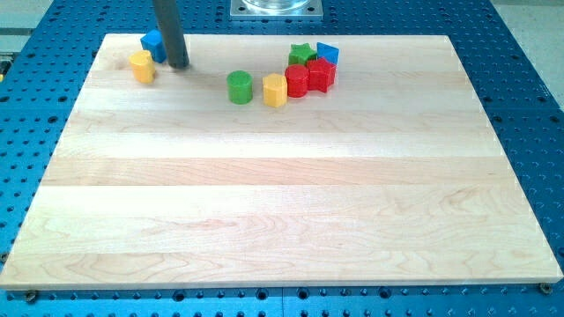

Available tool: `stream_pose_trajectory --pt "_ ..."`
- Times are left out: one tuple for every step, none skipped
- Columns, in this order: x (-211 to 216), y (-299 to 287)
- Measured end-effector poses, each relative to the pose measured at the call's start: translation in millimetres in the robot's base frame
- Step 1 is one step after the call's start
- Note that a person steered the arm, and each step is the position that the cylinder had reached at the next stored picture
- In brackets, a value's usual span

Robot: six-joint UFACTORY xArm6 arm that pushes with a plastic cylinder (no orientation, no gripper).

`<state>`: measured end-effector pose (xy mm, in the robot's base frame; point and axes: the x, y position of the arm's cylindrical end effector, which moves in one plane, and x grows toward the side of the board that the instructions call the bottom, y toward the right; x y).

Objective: Adjust the yellow heart below the blue cube

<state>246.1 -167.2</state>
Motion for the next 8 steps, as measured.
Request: stream_pose_trajectory --pt "-6.4 -25.2" --pt "14.2 46.8" --pt "48.8 27.9" --pt "50.1 11.7" --pt "50.2 5.5" --pt "39.5 5.1" --pt "37.1 -17.6" --pt "37.6 -20.6"
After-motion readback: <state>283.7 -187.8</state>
